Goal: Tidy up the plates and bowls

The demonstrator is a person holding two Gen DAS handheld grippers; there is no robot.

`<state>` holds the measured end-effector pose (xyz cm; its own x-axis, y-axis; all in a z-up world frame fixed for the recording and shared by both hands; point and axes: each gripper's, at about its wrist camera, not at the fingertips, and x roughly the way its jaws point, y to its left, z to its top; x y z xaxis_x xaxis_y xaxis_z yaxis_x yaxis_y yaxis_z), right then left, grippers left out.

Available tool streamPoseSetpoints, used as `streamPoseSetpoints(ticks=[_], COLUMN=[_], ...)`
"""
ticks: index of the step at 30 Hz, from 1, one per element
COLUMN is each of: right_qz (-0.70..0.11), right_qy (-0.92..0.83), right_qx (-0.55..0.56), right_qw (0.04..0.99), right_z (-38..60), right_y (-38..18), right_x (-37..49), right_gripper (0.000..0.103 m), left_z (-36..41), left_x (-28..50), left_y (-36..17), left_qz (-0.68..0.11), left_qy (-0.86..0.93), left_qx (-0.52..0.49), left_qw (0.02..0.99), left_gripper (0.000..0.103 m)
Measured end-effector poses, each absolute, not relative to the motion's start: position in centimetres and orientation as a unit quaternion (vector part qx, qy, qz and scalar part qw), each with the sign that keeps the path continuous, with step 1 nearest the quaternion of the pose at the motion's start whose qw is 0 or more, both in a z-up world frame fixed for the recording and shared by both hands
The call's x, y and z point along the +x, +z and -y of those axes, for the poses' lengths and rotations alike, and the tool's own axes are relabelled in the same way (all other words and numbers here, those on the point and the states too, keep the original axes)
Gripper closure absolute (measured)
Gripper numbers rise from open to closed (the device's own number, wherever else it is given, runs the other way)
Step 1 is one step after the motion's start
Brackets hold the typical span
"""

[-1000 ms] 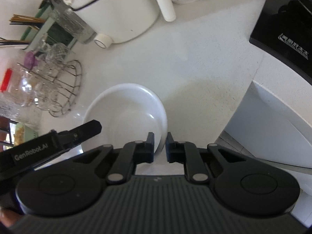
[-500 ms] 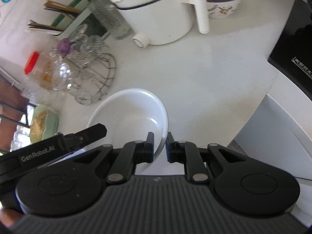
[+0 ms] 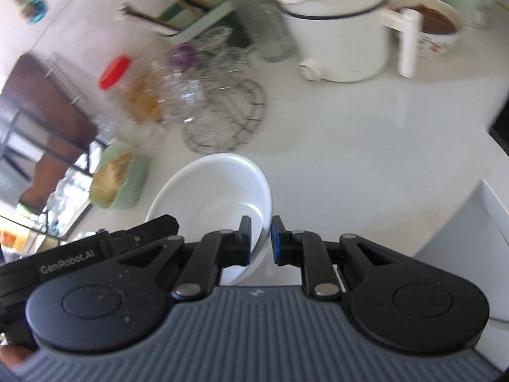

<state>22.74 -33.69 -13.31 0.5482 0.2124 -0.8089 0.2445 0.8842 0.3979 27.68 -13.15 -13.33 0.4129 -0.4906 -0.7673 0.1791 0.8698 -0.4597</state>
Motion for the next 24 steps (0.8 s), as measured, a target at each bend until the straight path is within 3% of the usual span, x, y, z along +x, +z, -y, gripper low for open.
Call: streamPoseSetpoints(ticks=[12, 24], right_qz=[-0.513, -0.525], right_qy=[0.065, 0.068], right_qx=[0.187, 0.157], right_qw=[0.835, 0.834], right_z=[27.4, 26.0], right_y=[-15.9, -17.9], right_x=[24.4, 25.4], right_gripper=[0.086, 0.086], left_z=[6.7, 5.7], left_x=[25.9, 26.5], left_y=[-14.8, -17.7], left_qz=[-0.513, -0.539], left_qy=[-0.117, -0.098], left_qx=[-0.178, -0.171], left_qw=[0.832, 0.819], left_gripper=[0.079, 0.075])
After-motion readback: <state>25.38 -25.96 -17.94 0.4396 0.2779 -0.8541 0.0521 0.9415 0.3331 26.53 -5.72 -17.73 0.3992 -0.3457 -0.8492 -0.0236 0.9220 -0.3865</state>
